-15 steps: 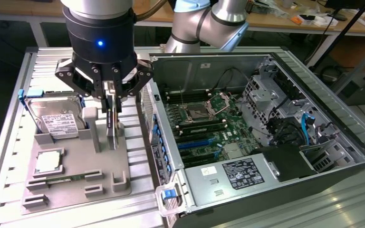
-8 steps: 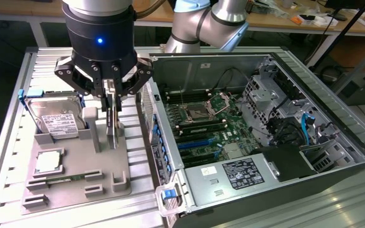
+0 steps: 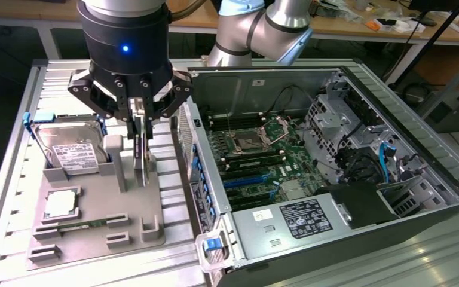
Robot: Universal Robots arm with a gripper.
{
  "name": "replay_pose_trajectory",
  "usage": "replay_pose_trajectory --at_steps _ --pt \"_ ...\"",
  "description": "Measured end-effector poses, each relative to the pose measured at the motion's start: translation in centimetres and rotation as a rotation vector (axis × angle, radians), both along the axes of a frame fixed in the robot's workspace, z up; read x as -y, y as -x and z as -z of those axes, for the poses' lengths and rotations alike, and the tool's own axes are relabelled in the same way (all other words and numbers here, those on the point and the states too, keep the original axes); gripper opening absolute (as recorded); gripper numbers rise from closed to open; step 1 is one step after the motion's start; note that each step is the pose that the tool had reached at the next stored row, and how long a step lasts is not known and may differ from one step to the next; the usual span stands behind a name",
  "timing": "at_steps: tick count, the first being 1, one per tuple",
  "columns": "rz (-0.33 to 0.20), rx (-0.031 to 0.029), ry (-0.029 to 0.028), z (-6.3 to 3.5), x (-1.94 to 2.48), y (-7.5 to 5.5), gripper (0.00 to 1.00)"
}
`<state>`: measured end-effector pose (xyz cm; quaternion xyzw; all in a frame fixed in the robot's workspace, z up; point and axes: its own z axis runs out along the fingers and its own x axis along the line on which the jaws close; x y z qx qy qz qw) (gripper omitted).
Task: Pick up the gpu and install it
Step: 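Pick up the gpu and move the gpu toward the slot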
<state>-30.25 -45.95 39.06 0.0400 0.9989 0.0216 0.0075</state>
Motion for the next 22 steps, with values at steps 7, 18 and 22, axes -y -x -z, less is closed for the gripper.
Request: replay_pose_trajectory --at_steps 7,18,22 --pt "0.0 0.0001 -0.0001 -0.1 0.0 0.0 0.27" --pt "0.0 0.0 0.0 -0.35 0.0 0.0 0.27" --pt "0.0 0.0 0.0 -0.45 0.0 0.0 0.27"
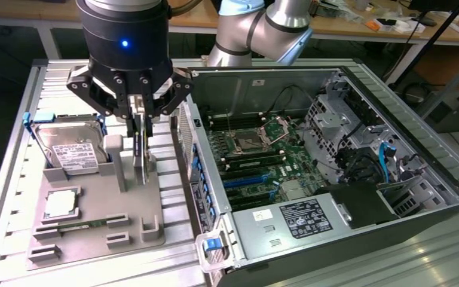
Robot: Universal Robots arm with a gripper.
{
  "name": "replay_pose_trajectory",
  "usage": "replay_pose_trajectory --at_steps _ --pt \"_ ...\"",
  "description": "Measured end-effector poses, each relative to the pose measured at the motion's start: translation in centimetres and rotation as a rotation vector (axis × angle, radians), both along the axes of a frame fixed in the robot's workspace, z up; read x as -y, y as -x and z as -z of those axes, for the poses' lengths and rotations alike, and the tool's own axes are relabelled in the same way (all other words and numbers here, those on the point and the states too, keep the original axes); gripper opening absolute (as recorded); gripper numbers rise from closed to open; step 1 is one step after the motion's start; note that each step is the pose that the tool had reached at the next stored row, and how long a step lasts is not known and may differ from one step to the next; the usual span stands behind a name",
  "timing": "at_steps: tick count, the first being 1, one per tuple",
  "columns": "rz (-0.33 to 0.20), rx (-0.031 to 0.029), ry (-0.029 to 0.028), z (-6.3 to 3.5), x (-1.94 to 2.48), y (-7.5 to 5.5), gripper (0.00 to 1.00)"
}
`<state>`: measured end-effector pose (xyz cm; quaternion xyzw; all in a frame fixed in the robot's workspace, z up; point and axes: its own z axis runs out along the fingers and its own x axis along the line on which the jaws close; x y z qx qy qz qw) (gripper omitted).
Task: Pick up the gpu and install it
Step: 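Pick up the gpu and move the gpu toward the slot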
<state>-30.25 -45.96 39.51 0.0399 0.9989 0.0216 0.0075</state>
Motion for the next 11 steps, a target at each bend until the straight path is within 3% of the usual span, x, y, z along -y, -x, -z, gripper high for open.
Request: replay_pose_trajectory --at_steps 11 --pt "0.0 0.0 0.0 -0.38 0.0 0.0 0.27"
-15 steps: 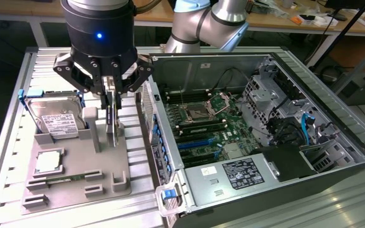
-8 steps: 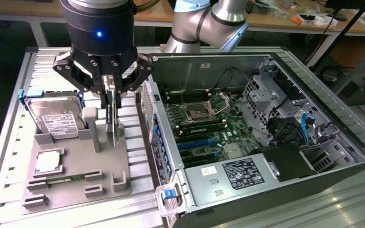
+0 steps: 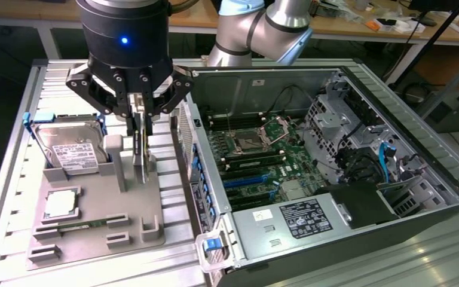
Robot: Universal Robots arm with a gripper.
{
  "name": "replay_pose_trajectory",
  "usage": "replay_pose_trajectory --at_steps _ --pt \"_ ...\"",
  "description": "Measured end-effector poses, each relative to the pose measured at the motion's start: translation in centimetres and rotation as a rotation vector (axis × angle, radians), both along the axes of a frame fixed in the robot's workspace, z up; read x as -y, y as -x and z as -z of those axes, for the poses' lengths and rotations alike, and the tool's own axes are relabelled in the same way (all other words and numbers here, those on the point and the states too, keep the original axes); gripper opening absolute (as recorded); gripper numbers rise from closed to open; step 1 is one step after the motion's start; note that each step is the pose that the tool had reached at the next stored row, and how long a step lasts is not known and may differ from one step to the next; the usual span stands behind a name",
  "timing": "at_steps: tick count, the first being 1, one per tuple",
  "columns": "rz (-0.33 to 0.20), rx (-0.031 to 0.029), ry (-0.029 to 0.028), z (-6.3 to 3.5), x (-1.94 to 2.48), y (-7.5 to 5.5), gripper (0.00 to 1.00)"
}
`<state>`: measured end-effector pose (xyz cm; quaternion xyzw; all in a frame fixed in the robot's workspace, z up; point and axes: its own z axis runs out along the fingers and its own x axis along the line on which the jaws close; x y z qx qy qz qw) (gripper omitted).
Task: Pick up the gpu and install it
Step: 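Pick up the gpu and move the gpu toward the slot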
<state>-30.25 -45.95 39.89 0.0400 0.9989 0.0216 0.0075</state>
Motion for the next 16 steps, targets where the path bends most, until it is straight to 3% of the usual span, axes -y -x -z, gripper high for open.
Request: replay_pose_trajectory --at_steps 16 --pt "0.0 -0.0001 0.0 -1.59 0.0 0.0 0.27"
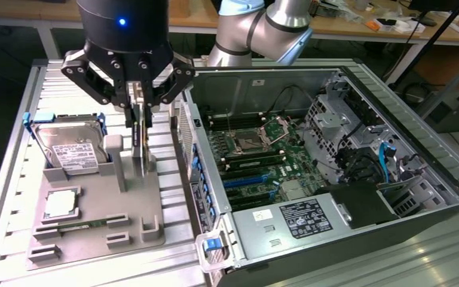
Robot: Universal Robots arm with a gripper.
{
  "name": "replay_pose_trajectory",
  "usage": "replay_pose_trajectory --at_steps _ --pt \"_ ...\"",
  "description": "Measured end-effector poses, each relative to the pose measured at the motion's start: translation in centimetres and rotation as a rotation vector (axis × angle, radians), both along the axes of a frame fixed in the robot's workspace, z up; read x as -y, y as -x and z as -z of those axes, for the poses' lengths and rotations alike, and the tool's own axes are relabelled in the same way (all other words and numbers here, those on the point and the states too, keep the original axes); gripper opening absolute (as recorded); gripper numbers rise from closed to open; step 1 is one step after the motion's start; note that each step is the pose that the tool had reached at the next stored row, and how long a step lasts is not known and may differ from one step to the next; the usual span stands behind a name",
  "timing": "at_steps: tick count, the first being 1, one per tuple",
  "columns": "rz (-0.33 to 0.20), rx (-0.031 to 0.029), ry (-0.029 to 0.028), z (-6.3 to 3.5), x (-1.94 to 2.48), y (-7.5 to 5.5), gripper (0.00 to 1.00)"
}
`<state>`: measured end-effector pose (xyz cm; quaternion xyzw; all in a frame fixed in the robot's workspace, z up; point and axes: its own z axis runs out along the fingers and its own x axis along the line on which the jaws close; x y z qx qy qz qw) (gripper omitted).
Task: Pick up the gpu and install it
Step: 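Pick up the gpu and move the gpu toward the slot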
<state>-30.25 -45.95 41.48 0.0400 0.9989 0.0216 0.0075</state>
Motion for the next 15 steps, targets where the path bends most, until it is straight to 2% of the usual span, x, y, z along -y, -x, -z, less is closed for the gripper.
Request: replay_pose_trajectory --at_steps 5,15 --pt "0.0 0.0001 -0.0001 -0.42 0.0 0.0 0.27" --pt "0.0 0.0 0.0 -0.44 0.0 -0.23 0.27"
